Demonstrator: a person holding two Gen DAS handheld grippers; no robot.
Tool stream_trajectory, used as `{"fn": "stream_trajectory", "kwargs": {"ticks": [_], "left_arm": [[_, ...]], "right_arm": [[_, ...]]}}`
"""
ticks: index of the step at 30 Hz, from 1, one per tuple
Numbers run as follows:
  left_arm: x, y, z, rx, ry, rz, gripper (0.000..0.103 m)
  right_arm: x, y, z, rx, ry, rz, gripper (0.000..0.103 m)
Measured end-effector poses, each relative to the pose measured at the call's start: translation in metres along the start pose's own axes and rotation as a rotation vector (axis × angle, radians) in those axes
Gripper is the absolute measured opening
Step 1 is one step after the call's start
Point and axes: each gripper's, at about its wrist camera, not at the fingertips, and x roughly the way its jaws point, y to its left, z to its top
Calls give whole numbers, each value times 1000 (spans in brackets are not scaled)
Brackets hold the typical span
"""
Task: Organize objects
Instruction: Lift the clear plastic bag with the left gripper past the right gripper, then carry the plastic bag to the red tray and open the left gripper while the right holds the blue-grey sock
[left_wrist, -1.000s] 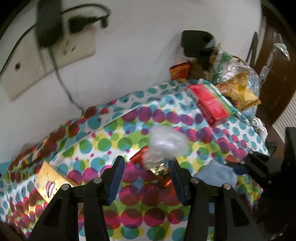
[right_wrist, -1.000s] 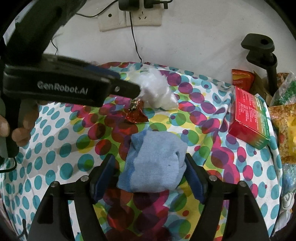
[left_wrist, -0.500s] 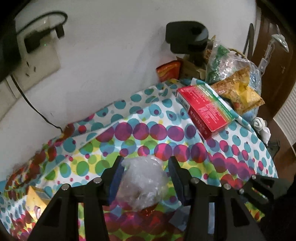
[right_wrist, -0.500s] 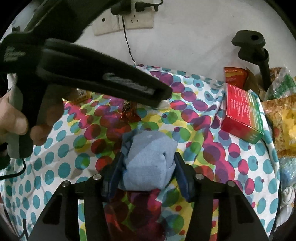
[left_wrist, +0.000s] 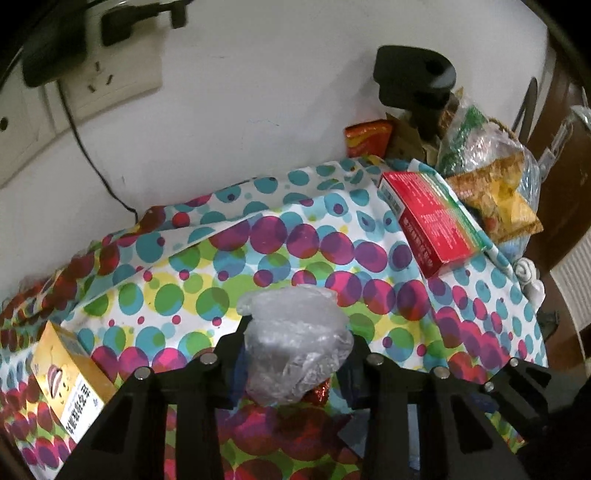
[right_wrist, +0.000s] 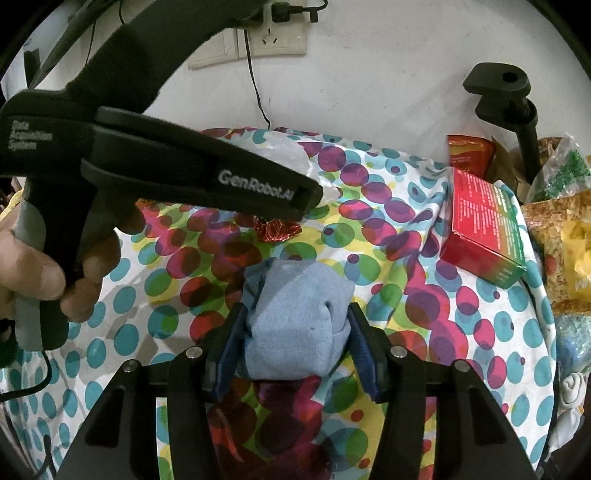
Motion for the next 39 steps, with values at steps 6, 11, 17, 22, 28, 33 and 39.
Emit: {"fn": "stream_trajectory", "kwargs": {"ticks": [6, 11, 17, 22, 28, 33, 39], "left_arm": [[-15, 3, -5, -13, -3, -1, 39], [-45, 16, -14, -56, -30, 3, 39], [-81, 37, -32, -118, -52, 35, 39], [-105, 51, -58, -162, -68, 95, 39], [-132, 59, -98, -197, -63, 169, 39], [-160, 63, -129, -235, -85, 196, 39], [-189, 66, -153, -243, -89, 245, 39]], "right_arm": [[2, -3, 2, -1, 1, -4, 52], [2, -5, 3, 4, 0, 1, 52], [2, -10, 5, 5, -1, 3, 52], [0, -6, 5, 20, -5, 15, 50], [-4, -1, 5, 21, -13, 7, 48], [-3, 9, 5, -20, -11, -34, 48], [-3, 15, 5, -45, -3, -62, 48]]}}
